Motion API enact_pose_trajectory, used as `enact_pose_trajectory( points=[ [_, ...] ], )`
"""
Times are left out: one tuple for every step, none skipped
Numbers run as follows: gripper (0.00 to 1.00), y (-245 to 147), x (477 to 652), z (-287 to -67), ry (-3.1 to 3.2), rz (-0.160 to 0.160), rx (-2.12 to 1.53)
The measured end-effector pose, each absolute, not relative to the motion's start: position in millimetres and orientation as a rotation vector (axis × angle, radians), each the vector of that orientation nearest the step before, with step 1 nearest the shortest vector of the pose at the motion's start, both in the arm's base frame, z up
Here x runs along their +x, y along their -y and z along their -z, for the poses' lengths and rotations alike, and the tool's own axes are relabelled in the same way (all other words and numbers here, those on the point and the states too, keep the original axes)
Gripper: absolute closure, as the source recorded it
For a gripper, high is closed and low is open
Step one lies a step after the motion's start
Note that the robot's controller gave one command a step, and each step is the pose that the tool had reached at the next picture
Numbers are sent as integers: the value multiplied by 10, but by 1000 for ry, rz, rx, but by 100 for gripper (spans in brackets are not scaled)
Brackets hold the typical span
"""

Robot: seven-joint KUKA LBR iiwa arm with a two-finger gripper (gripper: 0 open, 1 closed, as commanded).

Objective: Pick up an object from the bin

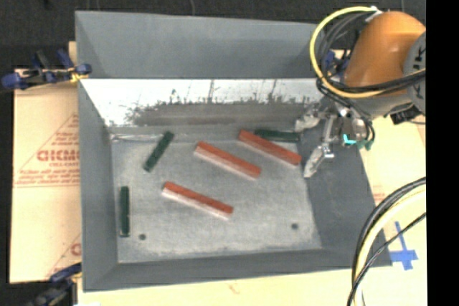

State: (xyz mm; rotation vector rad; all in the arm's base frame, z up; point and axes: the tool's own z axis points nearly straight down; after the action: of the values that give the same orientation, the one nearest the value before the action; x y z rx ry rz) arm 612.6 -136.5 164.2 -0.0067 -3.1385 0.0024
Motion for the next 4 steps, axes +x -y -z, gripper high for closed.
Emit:
enact_pose_trajectory(
  points=[
    [0, 1362, 6144, -1691, 3146, -5, -3],
    [0, 1364, 6187, -1192, 3153, -1, -90],
    [100, 1238, 5947, -802, 3103, 4, -478],
    [100, 1239, 5952, -803, 3105, 3, -477]
  ],
)
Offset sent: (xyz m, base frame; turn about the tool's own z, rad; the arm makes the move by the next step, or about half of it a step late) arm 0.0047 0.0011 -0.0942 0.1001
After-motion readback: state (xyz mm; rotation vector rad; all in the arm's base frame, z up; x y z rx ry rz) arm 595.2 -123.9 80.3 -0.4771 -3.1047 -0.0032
